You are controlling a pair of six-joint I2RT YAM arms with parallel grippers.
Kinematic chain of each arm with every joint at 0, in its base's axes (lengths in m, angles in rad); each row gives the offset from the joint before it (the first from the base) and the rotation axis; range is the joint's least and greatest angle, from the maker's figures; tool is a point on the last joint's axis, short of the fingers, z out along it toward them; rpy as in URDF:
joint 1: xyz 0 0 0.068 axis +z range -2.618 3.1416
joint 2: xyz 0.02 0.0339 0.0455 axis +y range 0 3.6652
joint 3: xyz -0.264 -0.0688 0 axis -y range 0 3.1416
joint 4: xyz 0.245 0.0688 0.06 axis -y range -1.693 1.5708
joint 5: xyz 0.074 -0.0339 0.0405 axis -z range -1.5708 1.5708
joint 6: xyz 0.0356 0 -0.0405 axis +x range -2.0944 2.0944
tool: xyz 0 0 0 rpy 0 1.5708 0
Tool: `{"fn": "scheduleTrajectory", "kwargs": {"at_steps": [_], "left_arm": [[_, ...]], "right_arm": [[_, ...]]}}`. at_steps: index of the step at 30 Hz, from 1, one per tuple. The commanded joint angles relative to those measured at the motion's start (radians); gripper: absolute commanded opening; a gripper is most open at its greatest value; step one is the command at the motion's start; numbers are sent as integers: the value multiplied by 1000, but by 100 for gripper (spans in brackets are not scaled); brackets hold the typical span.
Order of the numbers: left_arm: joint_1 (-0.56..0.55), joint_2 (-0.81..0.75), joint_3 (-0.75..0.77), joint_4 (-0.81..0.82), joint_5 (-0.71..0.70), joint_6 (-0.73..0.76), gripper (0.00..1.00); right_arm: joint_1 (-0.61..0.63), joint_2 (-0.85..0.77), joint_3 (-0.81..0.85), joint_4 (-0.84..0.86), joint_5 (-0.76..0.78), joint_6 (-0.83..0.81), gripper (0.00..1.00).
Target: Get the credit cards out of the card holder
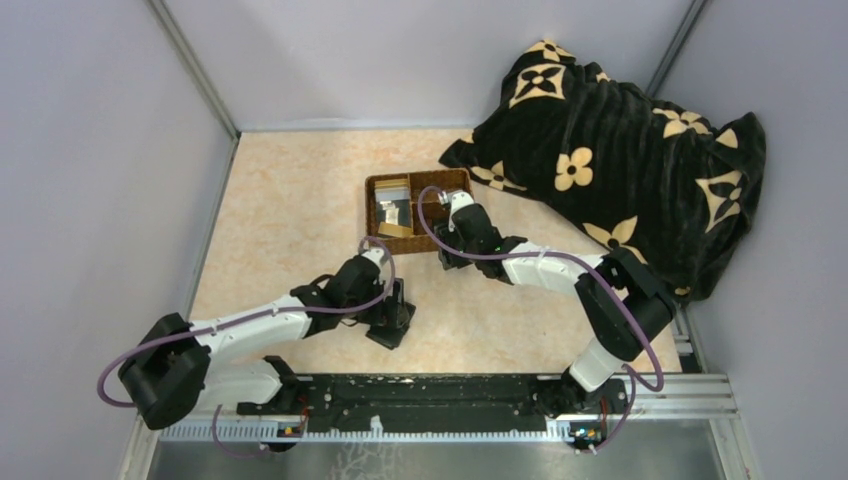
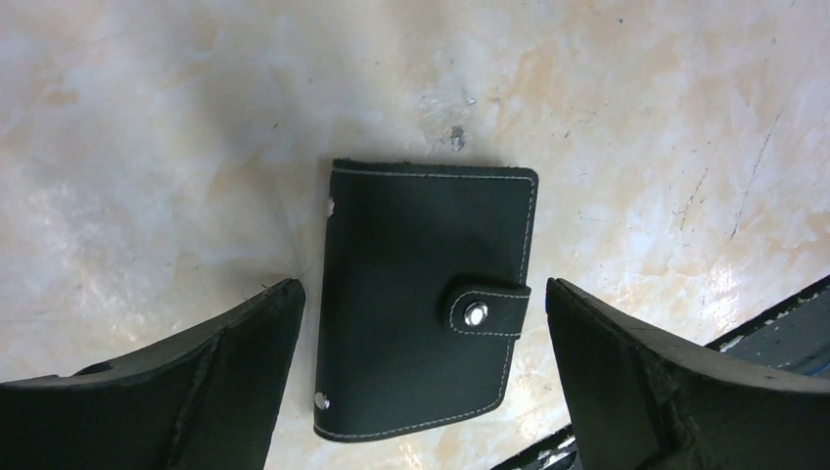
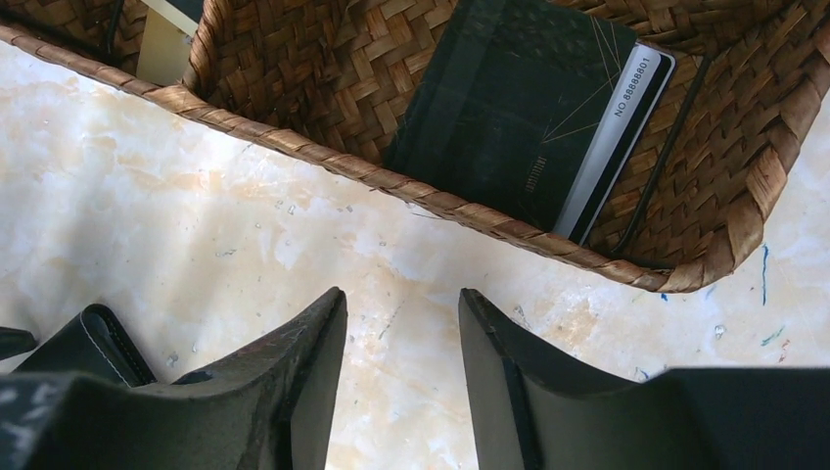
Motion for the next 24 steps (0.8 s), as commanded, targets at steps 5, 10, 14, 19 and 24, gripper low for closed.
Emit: {"fn": "scheduleTrajectory", "kwargs": {"at_steps": [5,10,14,19,24], "left_arm": [[-69,143,51,2,31,27,99],[-102,201,68,5,26,-3,92],[-104,242,84,0,16,-27,80],[-103,249,111,-33,-57,-60,85],[-102,106,126,-62,-190,-40,100]], "right_arm": [[-1,-43,5,28,1,1,48],[0,-49,-4,30,7,0,48],[-1,-60,-17,35,6,4,48],[-1,-98,-38,35,20,4,47],[-2,-123,-50,34,27,2,47]]}}
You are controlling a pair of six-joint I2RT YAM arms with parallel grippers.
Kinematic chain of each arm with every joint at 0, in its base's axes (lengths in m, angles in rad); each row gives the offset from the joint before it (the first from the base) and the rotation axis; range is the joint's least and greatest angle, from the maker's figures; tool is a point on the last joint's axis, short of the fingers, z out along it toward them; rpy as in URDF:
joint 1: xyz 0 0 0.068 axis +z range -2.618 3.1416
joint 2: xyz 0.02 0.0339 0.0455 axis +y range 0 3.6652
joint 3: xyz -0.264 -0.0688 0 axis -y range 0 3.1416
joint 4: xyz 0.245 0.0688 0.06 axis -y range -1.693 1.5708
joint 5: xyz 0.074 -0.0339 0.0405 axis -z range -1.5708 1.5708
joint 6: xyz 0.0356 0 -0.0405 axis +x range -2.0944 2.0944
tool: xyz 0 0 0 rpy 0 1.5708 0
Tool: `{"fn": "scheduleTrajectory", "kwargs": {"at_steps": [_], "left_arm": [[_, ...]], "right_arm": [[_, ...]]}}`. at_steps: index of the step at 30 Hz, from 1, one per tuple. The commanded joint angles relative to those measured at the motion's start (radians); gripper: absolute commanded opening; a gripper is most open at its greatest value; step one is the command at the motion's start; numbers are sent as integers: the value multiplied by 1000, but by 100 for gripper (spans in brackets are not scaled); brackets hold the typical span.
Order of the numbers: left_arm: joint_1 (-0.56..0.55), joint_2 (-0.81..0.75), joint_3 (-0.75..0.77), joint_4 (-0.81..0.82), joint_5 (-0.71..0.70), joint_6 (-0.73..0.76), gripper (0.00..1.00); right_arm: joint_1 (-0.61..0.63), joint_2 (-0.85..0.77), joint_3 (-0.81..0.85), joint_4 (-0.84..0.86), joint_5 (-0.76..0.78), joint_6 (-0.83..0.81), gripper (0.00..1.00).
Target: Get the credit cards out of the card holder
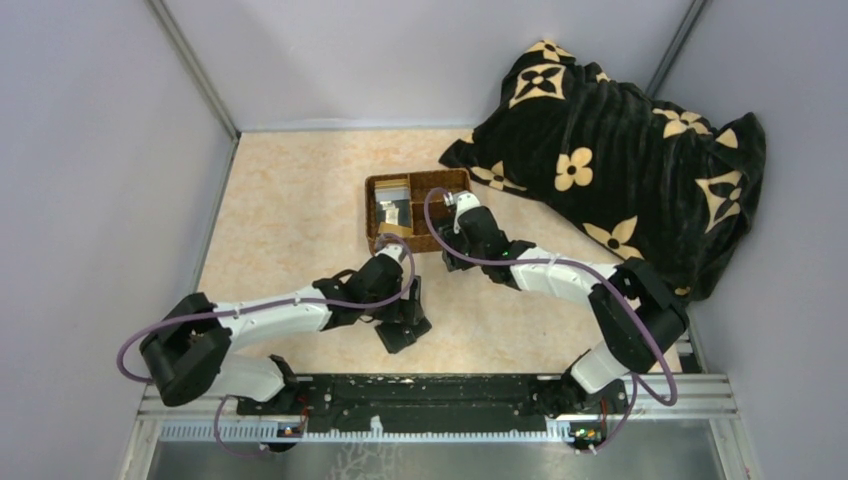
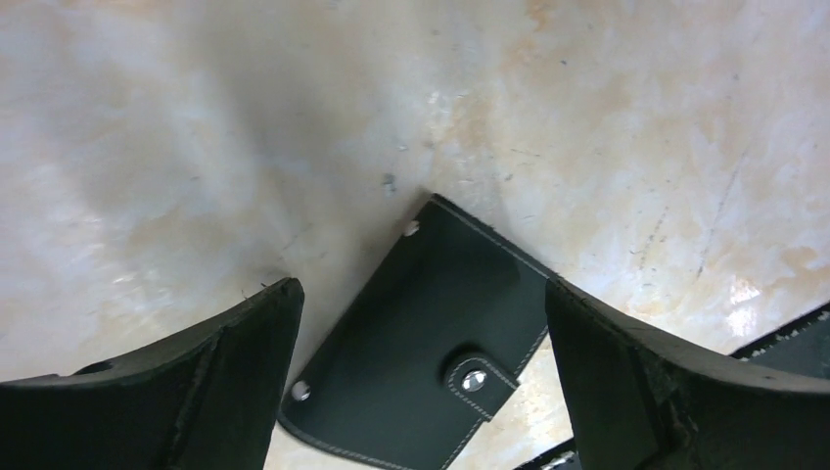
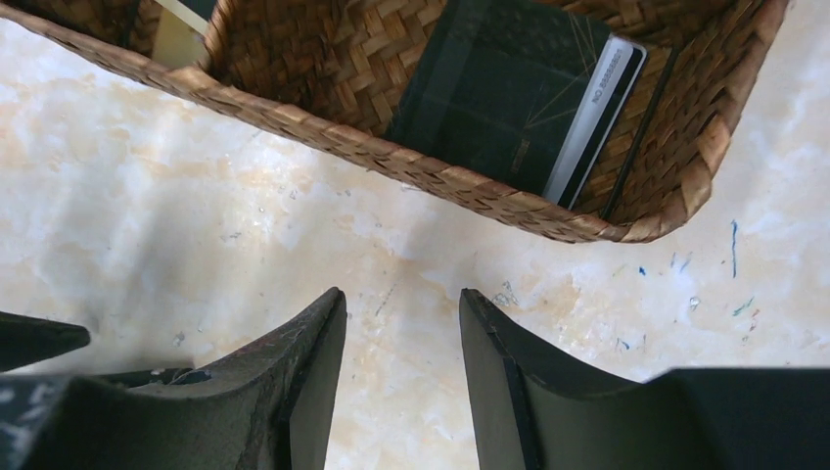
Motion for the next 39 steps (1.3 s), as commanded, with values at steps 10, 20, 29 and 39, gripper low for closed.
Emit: {"fn": "scheduleTrajectory", "kwargs": {"at_steps": [10,20,29,39], "left_arm": [[-24,-198,-67,11,184,232,94],[-73,-98,-72,100,267,210,92],[-68,110,-27,144,174,194,95],[-16,196,61,211,71,123,96]], "right_arm": [[-9,-42,3,43,21,6,39],[-11,-17,14,37,23,6,38],[-18,-44,9,23,30,6,38],[-53,-231,-45,22,106,32,38]]}}
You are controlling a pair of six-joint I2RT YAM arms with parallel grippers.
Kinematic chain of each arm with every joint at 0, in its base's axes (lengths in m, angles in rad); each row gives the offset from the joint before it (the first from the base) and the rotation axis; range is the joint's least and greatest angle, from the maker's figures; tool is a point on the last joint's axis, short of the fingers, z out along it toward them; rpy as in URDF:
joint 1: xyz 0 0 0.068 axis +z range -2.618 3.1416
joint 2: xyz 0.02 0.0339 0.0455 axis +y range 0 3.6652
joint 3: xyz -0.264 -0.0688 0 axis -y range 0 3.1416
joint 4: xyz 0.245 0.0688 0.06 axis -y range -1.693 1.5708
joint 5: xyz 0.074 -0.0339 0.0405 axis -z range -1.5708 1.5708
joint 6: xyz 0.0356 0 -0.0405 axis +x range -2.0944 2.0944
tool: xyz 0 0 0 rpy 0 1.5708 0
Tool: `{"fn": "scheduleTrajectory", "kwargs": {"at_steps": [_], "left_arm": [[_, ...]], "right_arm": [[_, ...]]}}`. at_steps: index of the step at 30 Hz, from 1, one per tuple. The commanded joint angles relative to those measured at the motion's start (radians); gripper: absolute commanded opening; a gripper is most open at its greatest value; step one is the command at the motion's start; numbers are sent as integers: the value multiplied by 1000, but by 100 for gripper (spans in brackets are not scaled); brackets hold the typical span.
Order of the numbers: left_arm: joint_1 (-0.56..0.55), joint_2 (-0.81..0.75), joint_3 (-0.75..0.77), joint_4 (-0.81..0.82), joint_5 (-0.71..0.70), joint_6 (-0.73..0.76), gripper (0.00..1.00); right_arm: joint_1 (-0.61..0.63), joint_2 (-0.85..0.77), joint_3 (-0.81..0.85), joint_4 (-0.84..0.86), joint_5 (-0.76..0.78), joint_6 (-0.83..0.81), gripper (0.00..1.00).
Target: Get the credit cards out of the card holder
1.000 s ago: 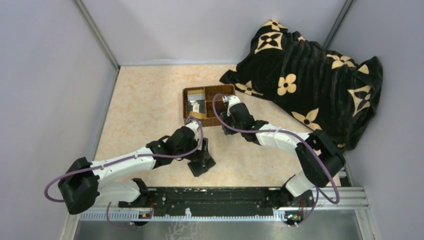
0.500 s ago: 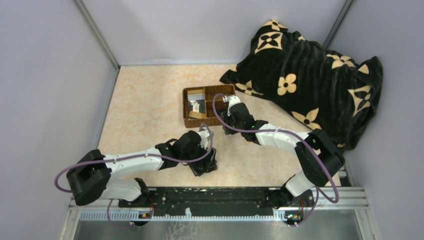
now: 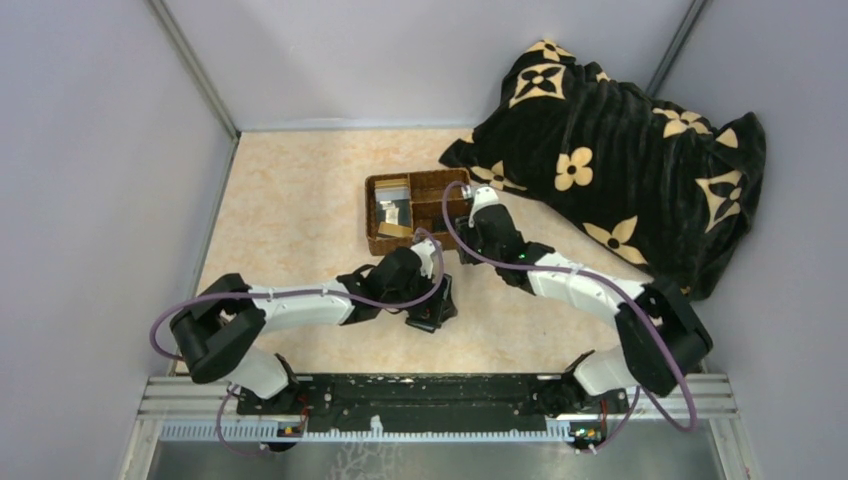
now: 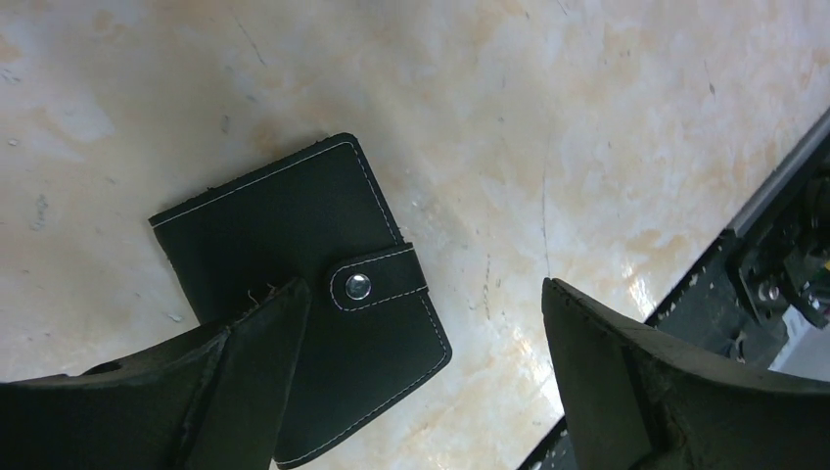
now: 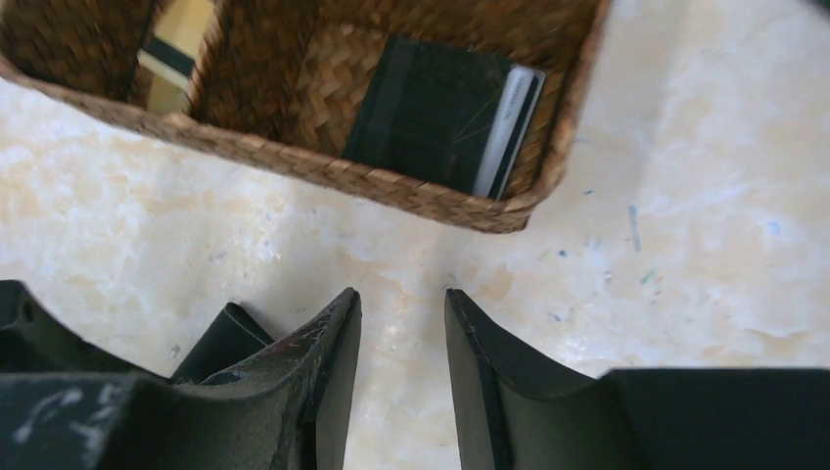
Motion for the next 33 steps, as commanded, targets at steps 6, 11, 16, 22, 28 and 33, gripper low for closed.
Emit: {"fn": "scheduleTrajectory", "kwargs": {"at_steps": [6,11,16,22,28,33], "left_arm": [[79,60,25,-18,-111,-51,96],[84,-9,50,-33,-102,-2,99],[87,-70,73,-75,-159,18,100],[127,-169,-34,-58,-113,18,99],[197,-257,-153,-79,-179,-30,99],[288,-228,-160,-8,-162,-53,99]], "right_arm": [[-26,-182,-20,14,62,15,38],[-28,-167,-30,17,44,23,38],[-28,-129,-22,39,-25,37,37],[57,-106,-31,37,6,33,38],[71,-97,-51,88,-44,81,38],[70,-17,9,62,-14,59,38]]}}
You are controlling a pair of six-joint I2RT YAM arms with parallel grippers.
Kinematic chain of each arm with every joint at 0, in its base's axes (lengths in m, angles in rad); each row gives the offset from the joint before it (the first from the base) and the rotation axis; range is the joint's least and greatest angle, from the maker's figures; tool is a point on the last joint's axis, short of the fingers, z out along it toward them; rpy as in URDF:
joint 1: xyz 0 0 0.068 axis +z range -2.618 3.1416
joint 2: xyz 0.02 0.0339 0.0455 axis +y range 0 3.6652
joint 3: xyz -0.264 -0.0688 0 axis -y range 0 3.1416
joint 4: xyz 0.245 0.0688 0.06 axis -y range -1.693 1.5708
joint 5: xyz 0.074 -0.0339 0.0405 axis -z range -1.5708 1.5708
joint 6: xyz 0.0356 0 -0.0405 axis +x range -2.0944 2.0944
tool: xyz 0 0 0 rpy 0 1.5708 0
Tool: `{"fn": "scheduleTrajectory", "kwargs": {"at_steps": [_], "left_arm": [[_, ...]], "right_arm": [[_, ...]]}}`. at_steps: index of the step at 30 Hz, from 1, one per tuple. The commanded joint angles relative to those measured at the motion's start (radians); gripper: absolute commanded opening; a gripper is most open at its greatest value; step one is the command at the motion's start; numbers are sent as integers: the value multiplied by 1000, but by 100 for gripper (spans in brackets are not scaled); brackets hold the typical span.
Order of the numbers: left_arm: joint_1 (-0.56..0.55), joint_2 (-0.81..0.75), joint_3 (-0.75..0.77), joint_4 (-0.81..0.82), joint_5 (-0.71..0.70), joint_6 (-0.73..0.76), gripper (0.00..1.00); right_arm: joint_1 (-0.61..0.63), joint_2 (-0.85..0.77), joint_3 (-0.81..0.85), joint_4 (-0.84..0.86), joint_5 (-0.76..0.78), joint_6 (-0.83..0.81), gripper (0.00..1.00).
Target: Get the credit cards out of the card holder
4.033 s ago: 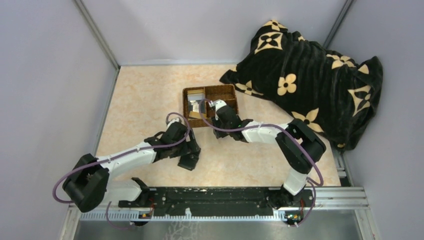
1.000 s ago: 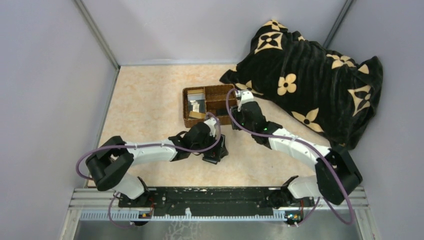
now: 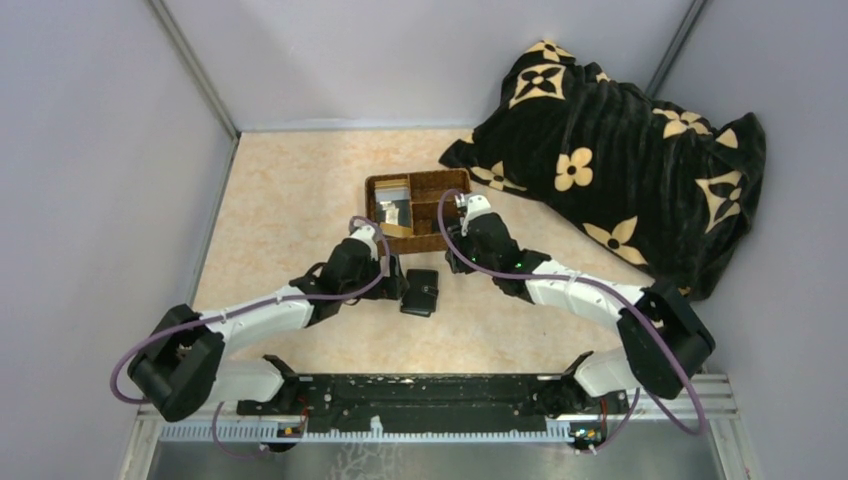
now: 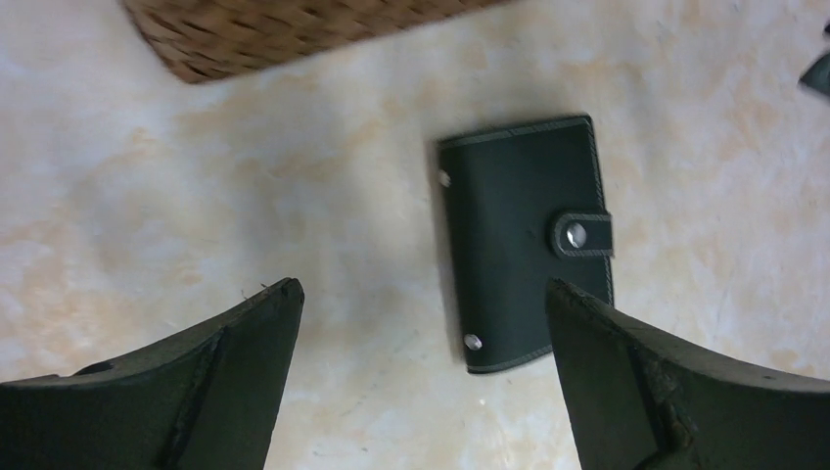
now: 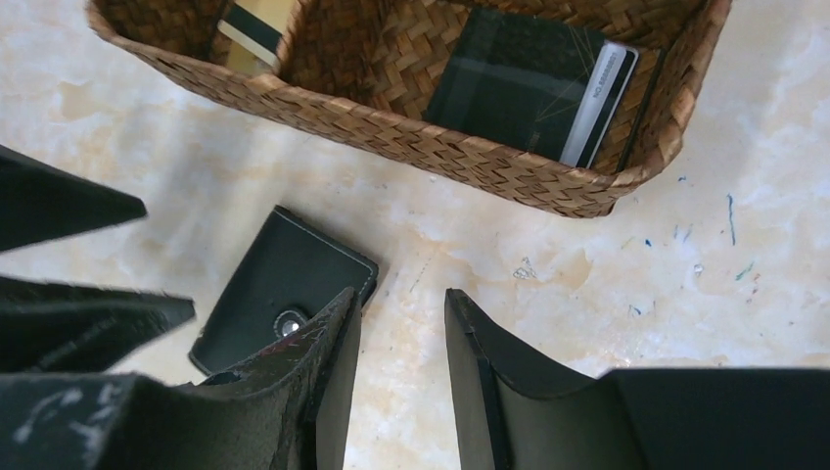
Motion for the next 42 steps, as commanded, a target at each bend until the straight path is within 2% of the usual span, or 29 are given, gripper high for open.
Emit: {"fn": "scheduleTrajectory", "kwargs": {"at_steps": [1,11,23,42], "left_arm": [[57,37,22,64,-17,-20,98],[131,205,135,123,14,-3,99],[207,321,179,189,70,1,99],[307,495,364,211,165,40,99]], "right_arm": [[5,80,70,29,24,-6,38],[-63,192,142,51,-20,-16,38],[-102,303,265,31,-31,-32,38],[-151,510,467,44,-68,-8,38]]}}
